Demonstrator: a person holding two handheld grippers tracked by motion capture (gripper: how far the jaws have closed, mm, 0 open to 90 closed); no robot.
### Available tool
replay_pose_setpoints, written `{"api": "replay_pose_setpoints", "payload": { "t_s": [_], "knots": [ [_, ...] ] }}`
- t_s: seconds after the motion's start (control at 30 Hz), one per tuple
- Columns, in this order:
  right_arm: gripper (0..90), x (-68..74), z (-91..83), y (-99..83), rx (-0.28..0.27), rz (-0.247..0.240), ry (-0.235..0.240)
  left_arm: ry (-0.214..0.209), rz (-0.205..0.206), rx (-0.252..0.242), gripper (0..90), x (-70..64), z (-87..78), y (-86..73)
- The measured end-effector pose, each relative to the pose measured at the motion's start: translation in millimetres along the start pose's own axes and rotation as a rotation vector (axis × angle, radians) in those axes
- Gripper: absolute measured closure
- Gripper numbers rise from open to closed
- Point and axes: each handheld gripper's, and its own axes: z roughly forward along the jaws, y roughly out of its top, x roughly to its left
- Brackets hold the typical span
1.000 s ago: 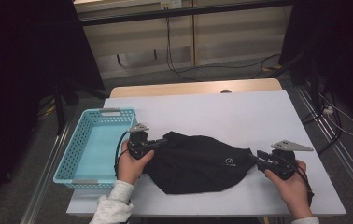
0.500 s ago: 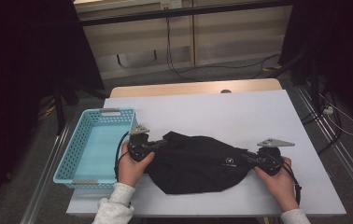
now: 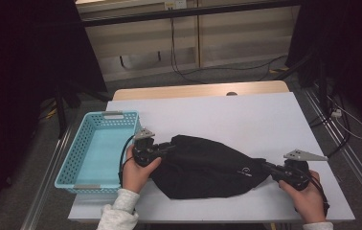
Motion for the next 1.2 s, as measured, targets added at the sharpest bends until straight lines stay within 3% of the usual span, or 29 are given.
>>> {"api": "replay_pose_setpoints", "payload": {
  "t_s": [0.17, 0.27, 0.33, 0.4, 0.43, 0.53, 0.8, 1.1, 1.2],
  "knots": [
    [84.1, 0.4, -0.2, 0.0, 0.005, -0.011, -0.009, 0.014, 0.029, 0.016, 60.1, -1.2, 13.4, 2.8],
    [83.9, 2.3, 0.8, 0.4, 0.007, -0.017, -0.004, 0.009, 0.007, 0.043, 60.1, 1.6, 22.8, 2.0],
    [83.9, 3.7, 1.7, 0.7, 0.008, -0.024, -0.003, -0.007, -0.004, 0.083, 65.5, 0.1, 27.7, -0.5],
    [83.9, 4.8, 2.5, 1.0, 0.008, -0.026, -0.002, 0.001, 0.011, 0.103, 70.0, -2.8, 29.2, -2.6],
    [84.0, 5.0, 2.6, 1.0, 0.009, -0.028, -0.002, -0.006, 0.01, 0.113, 76.4, -3.5, 28.6, -2.7],
    [84.3, 4.7, 0.6, 1.3, -0.001, -0.025, -0.007, -0.021, 0.01, 0.112, 85.3, -5.1, 22.9, -1.3],
    [84.5, 2.3, -7.2, 3.5, -0.05, -0.012, -0.007, -0.037, 0.053, 0.032, 87.0, -9.2, 3.6, 6.2],
    [84.3, 5.8, -4.2, 3.4, -0.036, -0.025, -0.004, -0.036, 0.052, 0.059, 78.9, -11.0, 3.1, -4.0],
    [84.2, 6.9, -3.8, 3.7, -0.034, -0.024, -0.003, -0.033, 0.064, 0.065, 79.9, -14.5, 2.7, -5.0]
  ]
}}
